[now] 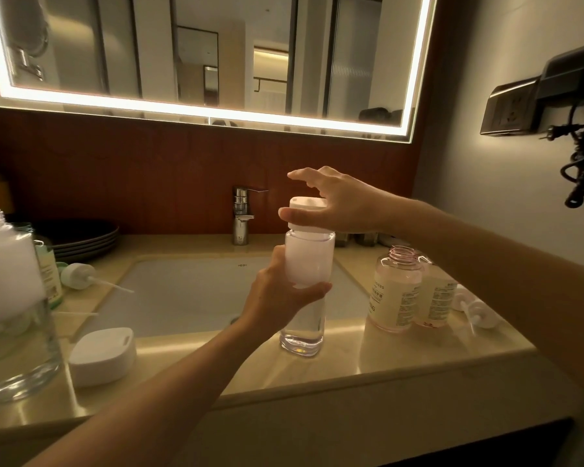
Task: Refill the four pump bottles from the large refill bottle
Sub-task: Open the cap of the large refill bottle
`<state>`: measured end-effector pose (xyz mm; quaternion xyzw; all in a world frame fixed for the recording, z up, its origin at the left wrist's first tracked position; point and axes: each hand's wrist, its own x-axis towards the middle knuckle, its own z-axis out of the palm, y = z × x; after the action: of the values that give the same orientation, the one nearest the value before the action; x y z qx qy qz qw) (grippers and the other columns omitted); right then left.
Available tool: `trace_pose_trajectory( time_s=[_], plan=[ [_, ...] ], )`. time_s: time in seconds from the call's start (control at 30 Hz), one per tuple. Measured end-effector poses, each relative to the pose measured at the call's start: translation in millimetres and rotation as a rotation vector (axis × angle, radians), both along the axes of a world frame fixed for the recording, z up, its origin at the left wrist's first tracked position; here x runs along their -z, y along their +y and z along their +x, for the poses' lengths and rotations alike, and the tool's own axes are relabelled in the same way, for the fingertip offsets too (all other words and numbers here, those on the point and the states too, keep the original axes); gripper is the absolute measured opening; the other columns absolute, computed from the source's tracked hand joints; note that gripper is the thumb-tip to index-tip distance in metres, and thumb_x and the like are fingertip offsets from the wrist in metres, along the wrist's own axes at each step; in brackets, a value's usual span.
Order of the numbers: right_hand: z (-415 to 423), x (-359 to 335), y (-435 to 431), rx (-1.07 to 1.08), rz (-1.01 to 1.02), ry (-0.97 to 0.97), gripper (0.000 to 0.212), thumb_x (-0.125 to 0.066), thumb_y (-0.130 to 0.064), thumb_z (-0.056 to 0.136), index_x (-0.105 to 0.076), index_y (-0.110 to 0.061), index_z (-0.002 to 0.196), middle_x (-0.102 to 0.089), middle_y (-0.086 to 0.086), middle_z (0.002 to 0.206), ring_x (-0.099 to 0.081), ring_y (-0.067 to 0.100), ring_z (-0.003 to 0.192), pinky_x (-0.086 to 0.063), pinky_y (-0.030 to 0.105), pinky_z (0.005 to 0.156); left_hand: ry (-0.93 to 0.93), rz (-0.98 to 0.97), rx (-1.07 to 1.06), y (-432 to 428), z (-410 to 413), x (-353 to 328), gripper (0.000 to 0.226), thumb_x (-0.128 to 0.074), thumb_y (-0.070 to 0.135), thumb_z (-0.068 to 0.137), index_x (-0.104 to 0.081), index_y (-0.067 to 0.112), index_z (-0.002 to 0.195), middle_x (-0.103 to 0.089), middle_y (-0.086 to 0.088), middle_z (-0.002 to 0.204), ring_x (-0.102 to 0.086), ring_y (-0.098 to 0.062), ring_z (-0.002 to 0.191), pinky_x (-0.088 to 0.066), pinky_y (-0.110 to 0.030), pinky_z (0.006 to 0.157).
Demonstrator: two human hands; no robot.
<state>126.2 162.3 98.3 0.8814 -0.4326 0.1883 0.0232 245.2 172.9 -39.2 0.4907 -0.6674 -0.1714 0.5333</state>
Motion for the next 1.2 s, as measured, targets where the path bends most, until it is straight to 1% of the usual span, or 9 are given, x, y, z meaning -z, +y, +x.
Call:
trace_pose_trajectory(
  time_s=[0.17, 0.3, 0.4, 0.53, 0.7, 0.87, 1.03, 1.1, 1.2],
  plan=[
    [4.0, 4.7, -3.1, 0.095, -0.09, 0.057, 0.069, -0.045, -0.066, 0.081, -0.049, -0.016, 0.129, -0.05, 0.005, 0.124, -0.049, 0.017, 0.102, -0.043, 0.025, 0.078, -0.005, -0.003, 0.002, 0.4, 0.8, 0.9, 0.074, -0.077, 0.031, 0.071, -0.034, 0.014, 0.13, -0.051, -0.005, 0.122, -0.053, -0.017, 0.101, -0.052, -0.029, 0.081],
    [2.2, 0.7, -2.9, 0.018, 0.12, -0.059, 0.054, -0.055, -0.048, 0.086, -0.047, -0.017, 0.129, -0.047, -0.001, 0.119, -0.047, 0.014, 0.102, -0.039, 0.012, 0.065, -0.004, -0.012, 0.005, -0.4, 0.4, 0.6, 0.073, -0.077, 0.031, 0.071, -0.035, 0.015, 0.129, -0.051, -0.004, 0.12, -0.053, -0.016, 0.1, -0.051, -0.025, 0.079],
    [0.5, -6.4, -0.8, -0.016, 0.326, -0.111, 0.057, -0.058, -0.038, 0.087, -0.035, -0.026, 0.139, -0.04, 0.0, 0.139, -0.043, 0.016, 0.114, -0.041, 0.016, 0.077, 0.001, -0.009, 0.008, -0.9, 0.2, 0.9, 0.073, -0.076, 0.031, 0.071, -0.035, 0.015, 0.129, -0.051, -0.004, 0.121, -0.052, -0.016, 0.101, -0.051, -0.027, 0.08],
    [6.9, -7.6, -0.5, 0.106, 0.2, -0.051, 0.076, -0.049, -0.062, 0.081, -0.023, -0.028, 0.145, -0.025, 0.001, 0.152, -0.032, 0.026, 0.135, -0.036, 0.039, 0.102, 0.003, -0.007, 0.01, -1.6, 0.2, 0.7, 0.074, -0.076, 0.03, 0.071, -0.034, 0.014, 0.13, -0.051, -0.005, 0.122, -0.052, -0.017, 0.103, -0.05, -0.028, 0.082],
    [8.5, -1.6, -1.4, 0.117, 0.207, -0.052, 0.069, -0.05, -0.058, 0.083, -0.036, -0.019, 0.138, -0.04, 0.003, 0.141, -0.044, 0.021, 0.12, -0.039, 0.026, 0.083, 0.001, -0.009, 0.014, -0.8, 1.3, 1.2, 0.072, -0.077, 0.032, 0.071, -0.036, 0.015, 0.128, -0.051, -0.001, 0.116, -0.054, -0.018, 0.1, -0.051, -0.026, 0.078],
    [0.6, -6.5, 2.7, -0.009, 0.429, -0.222, 0.069, -0.065, -0.032, 0.083, -0.029, -0.027, 0.141, -0.036, 0.004, 0.145, -0.043, 0.02, 0.115, -0.039, 0.027, 0.087, 0.001, 0.003, 0.016, -1.4, 1.0, 0.6, 0.072, -0.077, 0.032, 0.071, -0.035, 0.016, 0.128, -0.048, 0.003, 0.112, -0.054, -0.019, 0.102, -0.052, -0.029, 0.08],
    [9.0, -7.8, 4.8, 0.099, 0.148, -0.078, 0.08, -0.054, -0.06, 0.079, -0.023, -0.026, 0.144, -0.023, 0.004, 0.152, -0.03, 0.028, 0.136, -0.035, 0.04, 0.103, 0.006, -0.001, 0.008, -1.6, 0.9, 1.8, 0.072, -0.078, 0.032, 0.07, -0.036, 0.016, 0.126, -0.049, 0.003, 0.11, -0.056, -0.021, 0.1, -0.054, -0.03, 0.079],
    [12.4, -4.7, 3.8, 0.124, 0.056, 0.007, 0.078, -0.051, -0.064, 0.078, -0.033, -0.021, 0.14, -0.035, 0.006, 0.145, -0.041, 0.026, 0.126, -0.041, 0.036, 0.096, 0.006, -0.003, 0.004, -1.7, 1.0, 1.6, 0.072, -0.078, 0.033, 0.07, -0.036, 0.016, 0.127, -0.049, 0.003, 0.109, -0.056, -0.02, 0.099, -0.053, -0.03, 0.079],
    [13.9, -2.5, 2.9, 0.097, 0.01, 0.027, 0.06, -0.054, -0.056, 0.083, -0.051, -0.013, 0.124, -0.057, 0.004, 0.12, -0.053, 0.015, 0.098, -0.044, 0.019, 0.071, 0.0, -0.003, 0.006, -1.3, 0.9, 1.3, 0.073, -0.077, 0.033, 0.071, -0.036, 0.015, 0.128, -0.049, 0.003, 0.111, -0.055, -0.02, 0.1, -0.052, -0.028, 0.078]
  ],
)
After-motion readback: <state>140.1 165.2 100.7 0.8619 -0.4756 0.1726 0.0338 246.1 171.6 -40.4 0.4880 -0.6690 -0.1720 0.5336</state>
